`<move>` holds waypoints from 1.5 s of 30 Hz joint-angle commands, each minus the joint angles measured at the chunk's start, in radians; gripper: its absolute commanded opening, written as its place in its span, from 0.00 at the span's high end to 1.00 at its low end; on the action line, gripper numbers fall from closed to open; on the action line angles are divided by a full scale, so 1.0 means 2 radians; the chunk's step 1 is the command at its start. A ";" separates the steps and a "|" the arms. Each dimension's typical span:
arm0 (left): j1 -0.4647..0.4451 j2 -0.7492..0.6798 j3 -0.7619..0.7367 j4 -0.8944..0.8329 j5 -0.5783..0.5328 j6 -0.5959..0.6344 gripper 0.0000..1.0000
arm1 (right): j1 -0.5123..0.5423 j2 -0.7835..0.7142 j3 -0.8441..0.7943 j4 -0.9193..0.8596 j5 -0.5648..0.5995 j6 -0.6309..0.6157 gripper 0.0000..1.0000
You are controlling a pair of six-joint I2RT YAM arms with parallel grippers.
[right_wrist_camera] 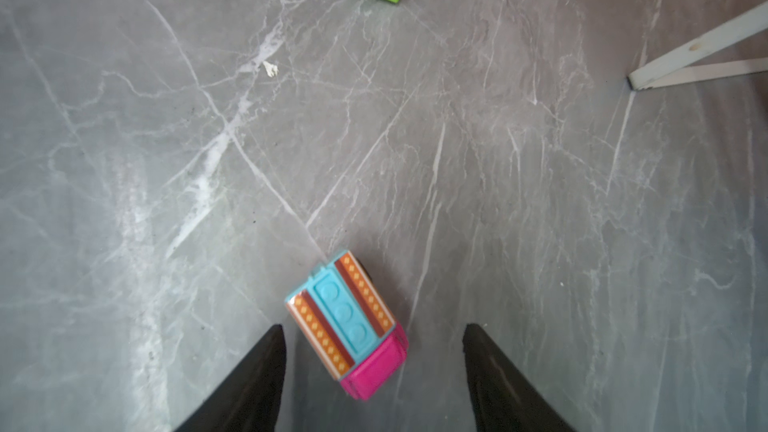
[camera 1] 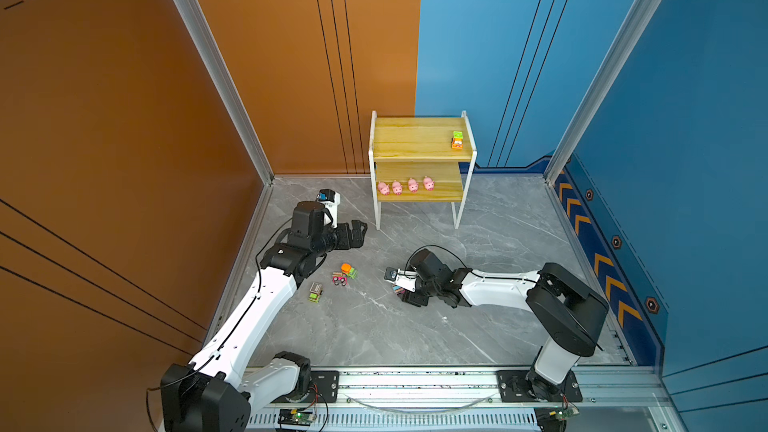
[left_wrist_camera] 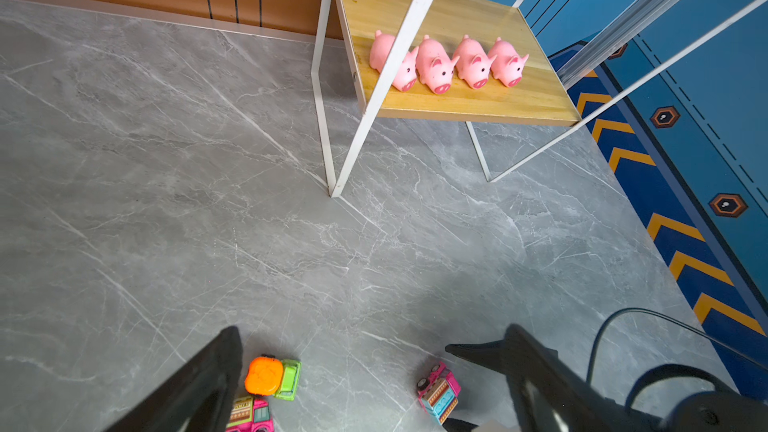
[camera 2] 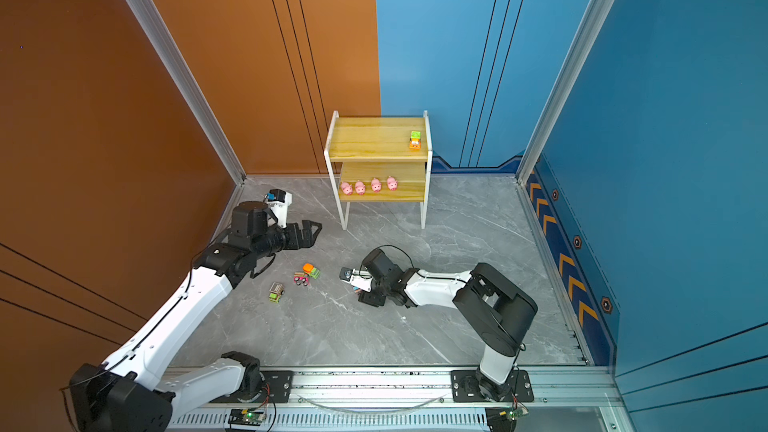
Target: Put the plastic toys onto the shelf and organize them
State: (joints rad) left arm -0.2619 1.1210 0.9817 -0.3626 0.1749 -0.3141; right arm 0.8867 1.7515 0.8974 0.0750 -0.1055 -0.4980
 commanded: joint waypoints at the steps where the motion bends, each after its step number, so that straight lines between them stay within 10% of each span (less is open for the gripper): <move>1: 0.004 0.002 -0.004 0.006 -0.001 0.002 0.02 | -0.003 0.019 0.025 -0.026 -0.006 -0.010 0.33; 28: 0.007 0.006 -0.006 0.010 0.008 -0.004 0.02 | -0.040 0.060 0.065 0.048 0.021 0.151 0.37; 37: 0.006 0.009 -0.006 0.011 0.013 -0.006 0.02 | -0.043 -0.006 -0.032 0.202 -0.013 0.244 0.36; 45: 0.006 0.010 -0.006 0.013 0.014 -0.007 0.02 | 0.004 -0.017 -0.108 0.317 0.086 0.296 0.35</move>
State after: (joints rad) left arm -0.2550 1.1374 0.9813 -0.3557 0.1856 -0.3218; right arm 0.8558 1.7248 0.7242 0.5728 -0.0280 0.0216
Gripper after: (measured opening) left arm 0.981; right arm 0.645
